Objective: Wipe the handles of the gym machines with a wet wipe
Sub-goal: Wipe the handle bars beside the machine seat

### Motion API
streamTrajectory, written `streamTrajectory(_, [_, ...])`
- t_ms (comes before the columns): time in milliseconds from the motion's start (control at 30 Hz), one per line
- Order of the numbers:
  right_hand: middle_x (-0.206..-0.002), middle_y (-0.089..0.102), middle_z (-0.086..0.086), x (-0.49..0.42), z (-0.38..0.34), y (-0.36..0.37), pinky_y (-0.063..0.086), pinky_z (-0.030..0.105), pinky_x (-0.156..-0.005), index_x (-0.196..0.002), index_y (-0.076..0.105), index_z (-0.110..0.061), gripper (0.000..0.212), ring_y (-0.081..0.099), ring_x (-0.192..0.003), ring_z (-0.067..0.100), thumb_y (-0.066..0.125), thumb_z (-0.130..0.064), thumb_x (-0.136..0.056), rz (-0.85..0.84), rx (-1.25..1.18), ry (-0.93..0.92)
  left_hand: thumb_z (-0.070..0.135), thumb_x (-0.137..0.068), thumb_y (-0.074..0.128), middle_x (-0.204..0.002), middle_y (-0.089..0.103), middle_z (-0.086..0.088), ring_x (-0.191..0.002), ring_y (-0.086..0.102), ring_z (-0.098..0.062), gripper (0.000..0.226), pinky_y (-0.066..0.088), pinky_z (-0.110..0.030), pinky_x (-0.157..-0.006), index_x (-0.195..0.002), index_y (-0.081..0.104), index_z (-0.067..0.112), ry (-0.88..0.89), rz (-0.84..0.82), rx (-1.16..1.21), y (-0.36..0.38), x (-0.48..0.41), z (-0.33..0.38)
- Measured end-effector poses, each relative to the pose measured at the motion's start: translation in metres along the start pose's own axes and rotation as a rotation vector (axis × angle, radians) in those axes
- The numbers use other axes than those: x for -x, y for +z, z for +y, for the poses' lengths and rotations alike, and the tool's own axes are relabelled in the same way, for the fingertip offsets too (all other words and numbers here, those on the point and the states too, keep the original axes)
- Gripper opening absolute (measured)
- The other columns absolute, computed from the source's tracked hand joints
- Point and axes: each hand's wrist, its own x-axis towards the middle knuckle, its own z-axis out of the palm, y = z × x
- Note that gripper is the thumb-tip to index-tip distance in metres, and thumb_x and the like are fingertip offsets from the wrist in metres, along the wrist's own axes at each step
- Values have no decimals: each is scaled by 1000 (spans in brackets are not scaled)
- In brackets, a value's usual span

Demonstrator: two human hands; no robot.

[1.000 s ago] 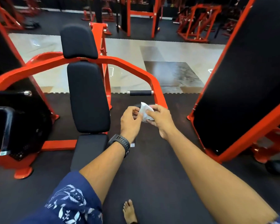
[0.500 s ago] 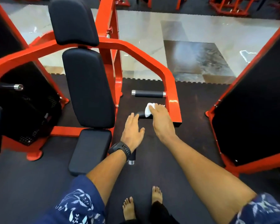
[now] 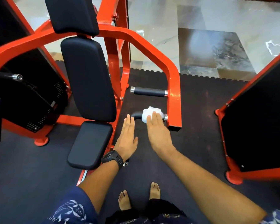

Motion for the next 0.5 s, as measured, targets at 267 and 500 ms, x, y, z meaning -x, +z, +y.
streamTrajectory(267, [-113,62,15,-23,5,12,54,37,-87,-130,55,0,65,58,-111,34,77,2,-69,91,-72,125,-4,-95,48,-157,-33,12,-140,-34,3,88,-11,7,-98,-158,-11,15,75,-61,-60,1,4,-22])
streamTrajectory(500, [-98,61,7,-26,15,-4,52,38,-75,-111,60,-21,39,59,-96,28,57,4,-81,176,-172,132,-1,-95,50,-153,-39,10,-137,-38,2,91,-12,5,-99,-156,-16,13,154,-56,-70,1,-3,-31])
